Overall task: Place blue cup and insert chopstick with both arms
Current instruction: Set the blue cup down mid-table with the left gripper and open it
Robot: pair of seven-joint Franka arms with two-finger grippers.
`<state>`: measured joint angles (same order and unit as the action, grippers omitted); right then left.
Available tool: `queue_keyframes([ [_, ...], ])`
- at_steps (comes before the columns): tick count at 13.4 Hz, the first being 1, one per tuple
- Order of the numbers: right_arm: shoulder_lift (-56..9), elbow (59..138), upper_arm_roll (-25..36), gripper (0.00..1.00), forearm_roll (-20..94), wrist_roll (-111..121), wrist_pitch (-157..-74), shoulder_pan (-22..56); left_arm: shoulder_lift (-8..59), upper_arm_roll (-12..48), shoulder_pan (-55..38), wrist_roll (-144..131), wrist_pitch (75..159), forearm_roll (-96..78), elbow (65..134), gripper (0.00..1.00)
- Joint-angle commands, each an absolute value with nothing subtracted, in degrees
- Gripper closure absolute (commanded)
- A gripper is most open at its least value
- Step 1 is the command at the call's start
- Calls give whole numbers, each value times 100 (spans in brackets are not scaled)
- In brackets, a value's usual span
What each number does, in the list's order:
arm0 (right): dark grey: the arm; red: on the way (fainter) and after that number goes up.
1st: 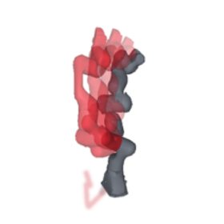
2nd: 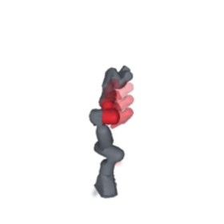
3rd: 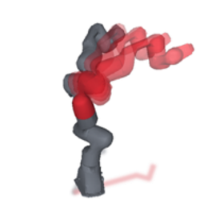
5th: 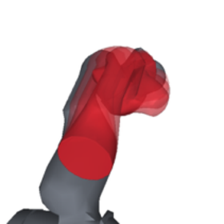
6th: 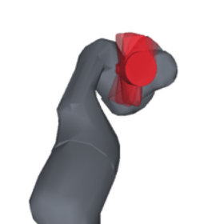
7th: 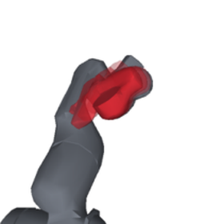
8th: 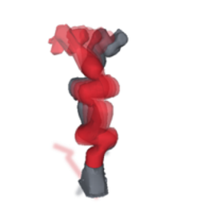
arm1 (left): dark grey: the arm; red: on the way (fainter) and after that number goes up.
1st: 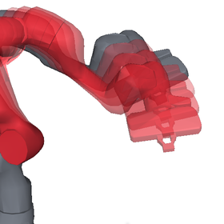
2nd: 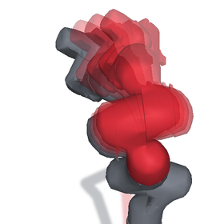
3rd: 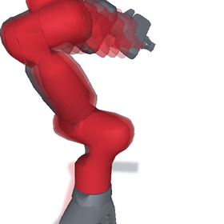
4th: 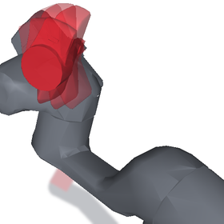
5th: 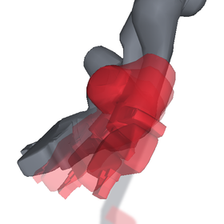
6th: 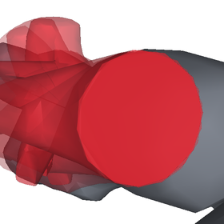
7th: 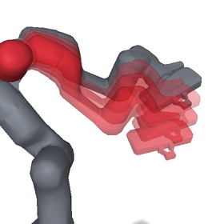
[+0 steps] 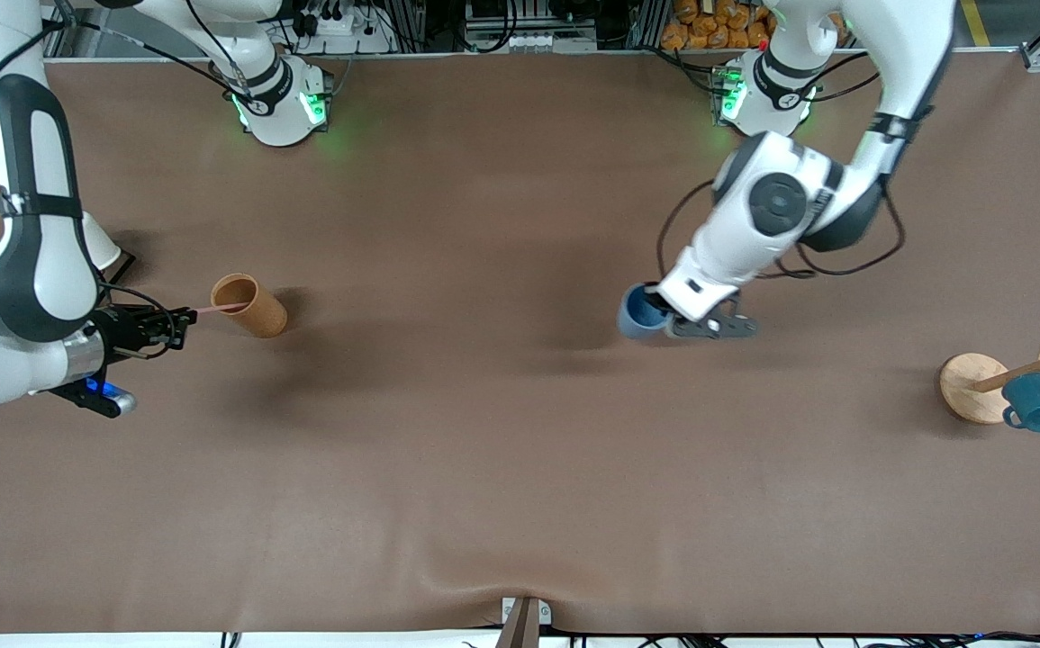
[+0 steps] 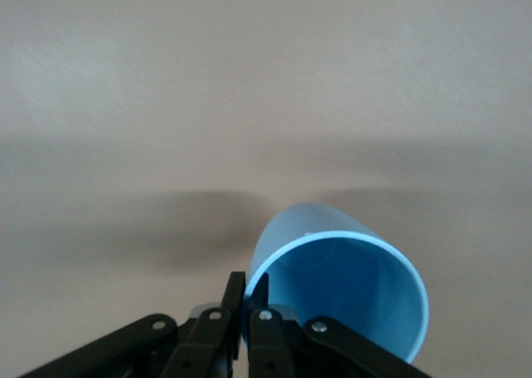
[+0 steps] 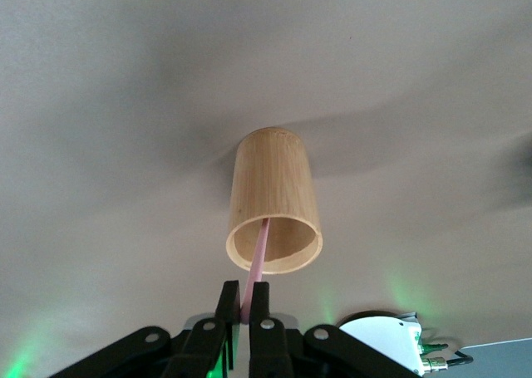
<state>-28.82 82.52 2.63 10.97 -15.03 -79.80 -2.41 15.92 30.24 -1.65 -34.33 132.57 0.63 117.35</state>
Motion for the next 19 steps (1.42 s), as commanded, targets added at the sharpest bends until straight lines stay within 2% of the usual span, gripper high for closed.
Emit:
queue_keyframes([
  [1,-2576,8253,246,100,907,-1459,-7849,-185,1889,3006,-622,-4146,13245,97,11418,100],
  [6,-2128,8165,229,100,598,-1468,-7778,9,2661,2988,-1475,-6139,13245,990,10697,100],
  [10,-1943,7595,229,100,589,-1511,-7322,87,3224,2988,-2064,-7267,13254,1433,10205,100],
  [15,-1855,7058,229,100,598,-1547,-7102,316,3515,2953,-2399,-8076,13438,1915,10072,100],
  [16,-1846,7032,229,100,598,-1590,-7102,386,3533,2953,-2426,-8086,13438,1942,10072,73],
  [17,-1846,6979,220,100,615,-1721,-7102,422,3533,2953,-2426,-8103,13438,1942,10072,26],
  [18,-1846,6909,194,100,615,-1871,-7110,491,3507,2953,-2434,-8164,13430,1951,10046,0],
  [19,-1846,6865,115,100,615,-1994,-7110,510,3437,2953,-2435,-8200,13386,1951,10028,0],
])
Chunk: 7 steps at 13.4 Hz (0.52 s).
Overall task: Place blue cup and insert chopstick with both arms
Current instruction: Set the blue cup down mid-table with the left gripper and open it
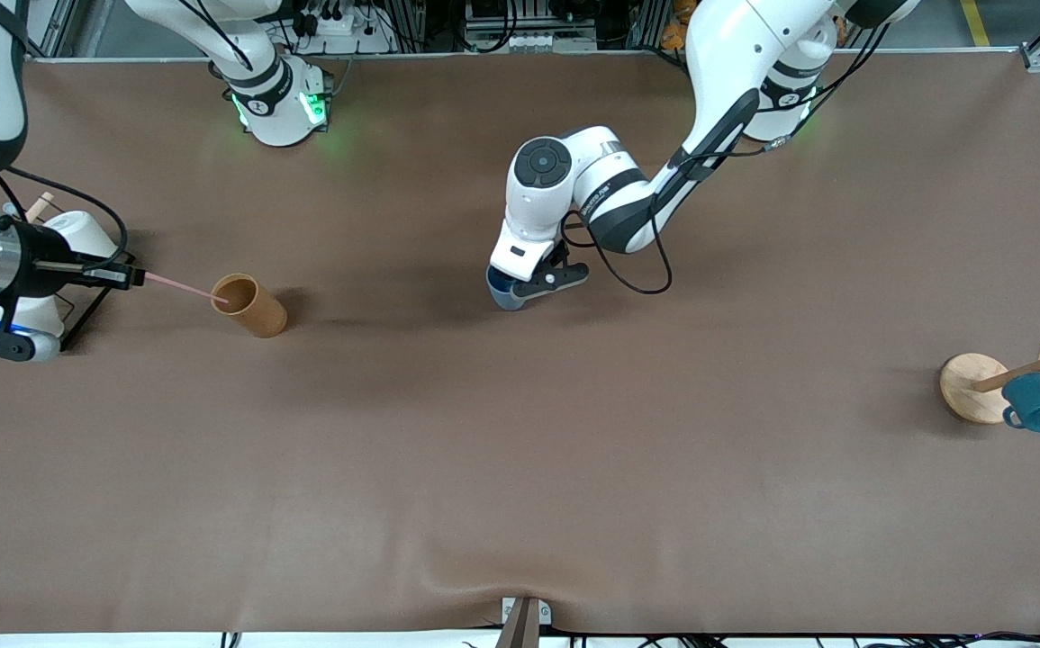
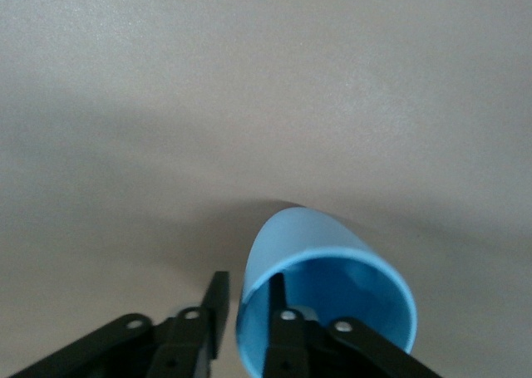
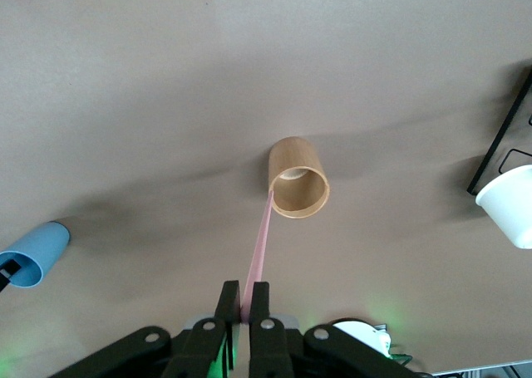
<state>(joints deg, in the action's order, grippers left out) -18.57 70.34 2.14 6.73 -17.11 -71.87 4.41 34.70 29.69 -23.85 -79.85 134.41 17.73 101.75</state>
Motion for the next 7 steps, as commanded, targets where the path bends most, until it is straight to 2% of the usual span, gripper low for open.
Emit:
queue_keyframes([
  [1,-1846,6838,27,100,615,-2195,-7110,518,3341,2953,-2426,-8218,13377,1942,10020,0],
  [3,-1854,6820,-288,100,606,-2791,-7137,519,3104,2962,-2347,-8314,13203,1934,10002,0],
  [7,-1872,6741,-1184,100,720,-4636,-7215,527,2874,2962,-2233,-7904,11123,1942,8687,0],
])
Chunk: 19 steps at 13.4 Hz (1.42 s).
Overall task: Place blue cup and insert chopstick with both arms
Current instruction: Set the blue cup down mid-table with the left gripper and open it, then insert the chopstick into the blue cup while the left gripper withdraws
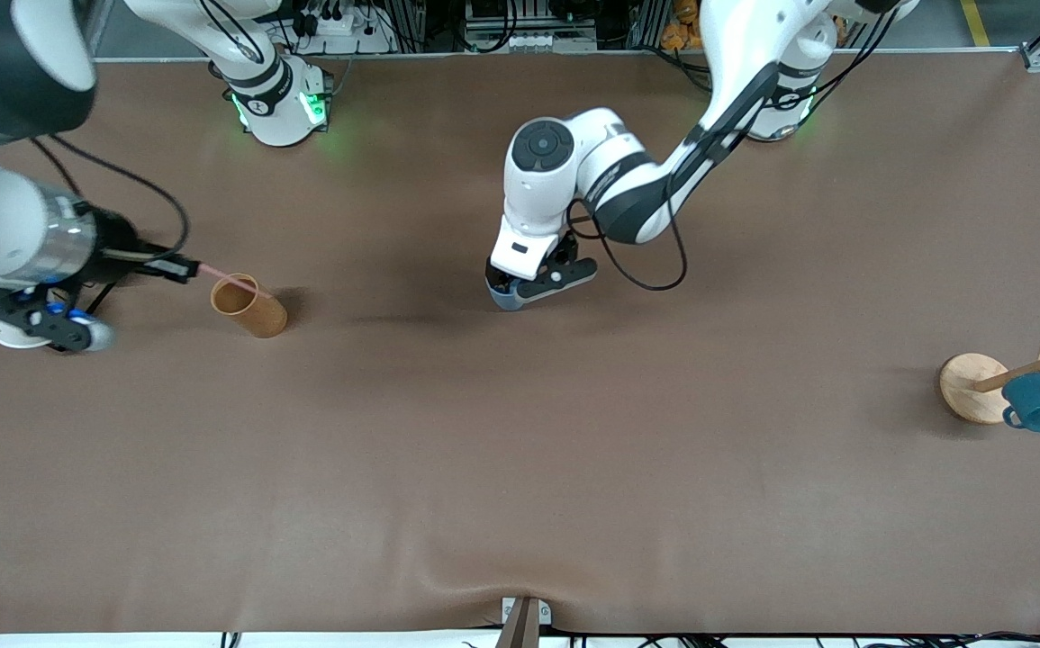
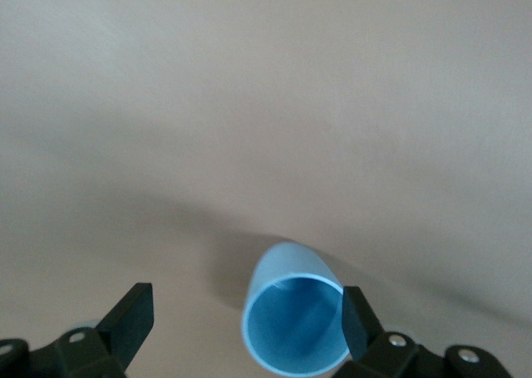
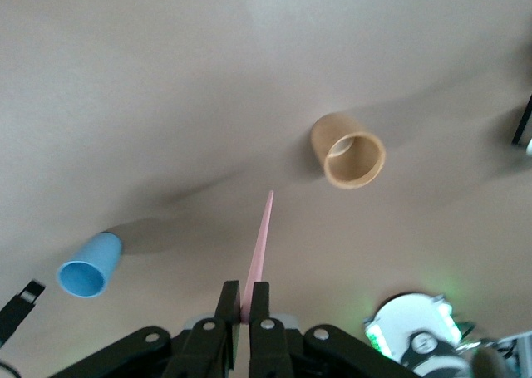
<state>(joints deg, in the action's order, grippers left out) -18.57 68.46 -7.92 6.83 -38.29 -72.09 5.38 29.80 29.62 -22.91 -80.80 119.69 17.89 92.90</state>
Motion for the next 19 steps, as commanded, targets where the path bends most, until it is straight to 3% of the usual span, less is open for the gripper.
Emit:
queue_keyframes([
  [1,-1881,6741,-1361,100,930,-5197,-7329,519,2804,2971,-2102,-7579,10866,1890,8492,0],
  [4,-1942,6890,-1389,100,2185,-6554,-8083,510,2392,2997,-1549,-6858,10767,1767,8473,0],
  [12,-1969,7891,-1397,100,2224,-7549,-9772,1388,1504,2997,138,-3993,10213,1091,8508,0],
  [19,-1969,8401,-1406,100,2013,-7629,-10001,1854,1099,2988,913,-2796,9581,1028,8508,0],
])
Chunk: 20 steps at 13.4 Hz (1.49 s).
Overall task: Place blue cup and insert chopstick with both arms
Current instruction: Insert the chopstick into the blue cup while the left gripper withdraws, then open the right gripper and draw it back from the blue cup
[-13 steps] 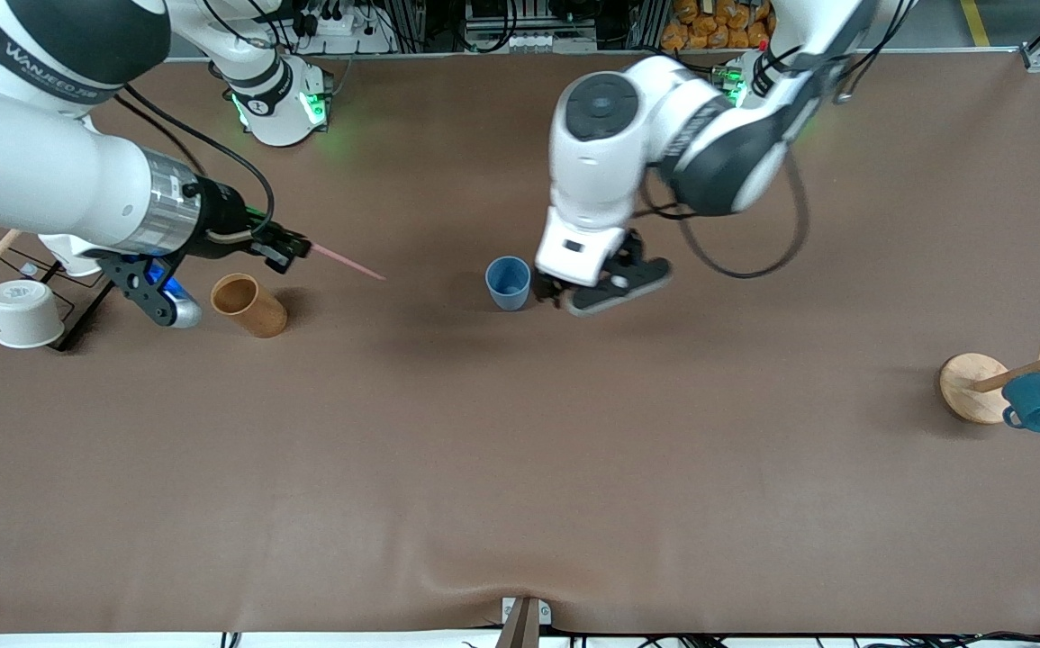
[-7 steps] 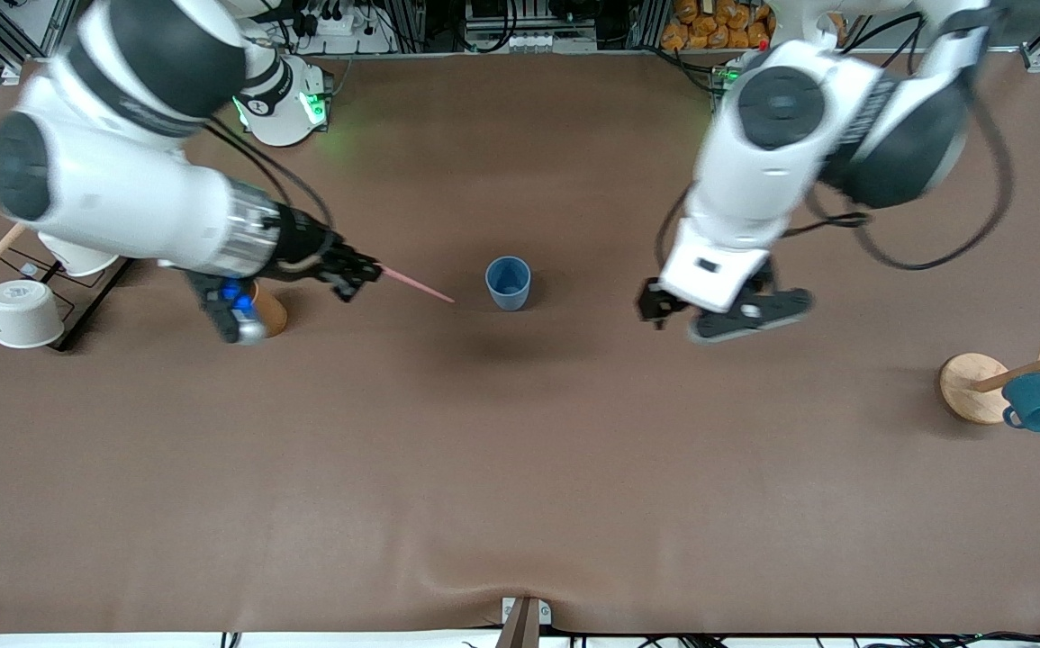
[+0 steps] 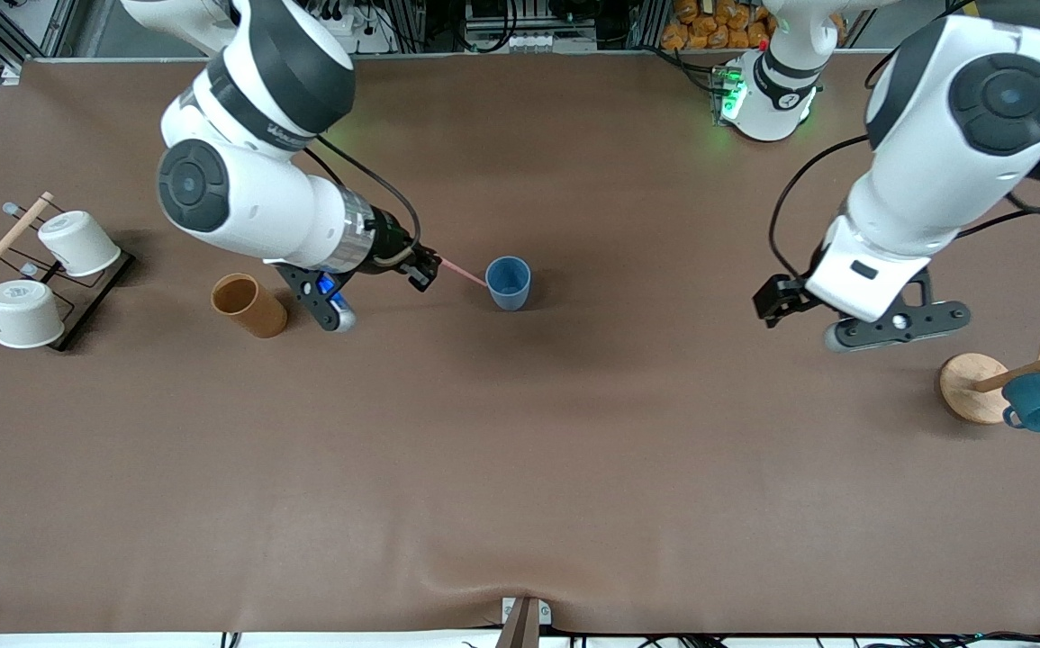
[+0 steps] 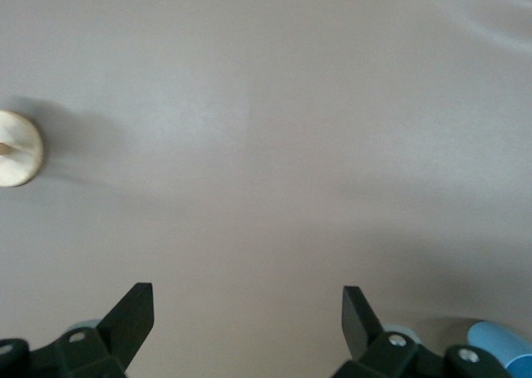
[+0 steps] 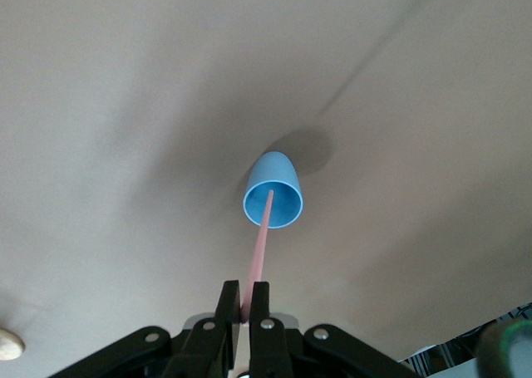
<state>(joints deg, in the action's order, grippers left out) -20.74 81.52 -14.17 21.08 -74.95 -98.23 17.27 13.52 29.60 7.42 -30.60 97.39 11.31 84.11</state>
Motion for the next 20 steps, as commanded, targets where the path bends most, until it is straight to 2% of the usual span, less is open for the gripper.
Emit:
queue_keyframes([
  [1,-1960,8498,-1398,100,2004,-7699,-10141,1950,1073,2971,975,-2560,9554,1020,8508,0],
  [3,-1960,8813,-1397,100,1969,-7778,-10579,2126,923,2718,967,-2041,9554,1002,8543,0],
  [6,-2004,9035,-1406,100,1951,-7805,-10881,2258,748,1928,801,-1216,9414,556,8560,0],
  [7,-2047,9044,-1398,59,1951,-7927,-10890,2302,695,1638,669,-995,9378,441,8561,0],
  [8,-2109,9035,-1397,1,1951,-8128,-10916,2311,590,1356,494,-863,9334,405,8621,0],
  [12,-2092,8852,-1363,0,1732,-8209,-10855,2224,335,941,299,-607,9272,361,8806,0],
  [15,-2074,7993,-1345,0,1513,-8148,-9611,1760,176,414,-52,-422,9272,255,8938,0],
  [17,-2057,7560,-1353,0,1241,-8104,-8871,1478,54,343,-53,-317,9290,123,9122,0],
  [20,-2039,7182,-1353,0,1142,-7342,-8237,1039,-149,316,-70,-316,9316,123,9333,0],
])
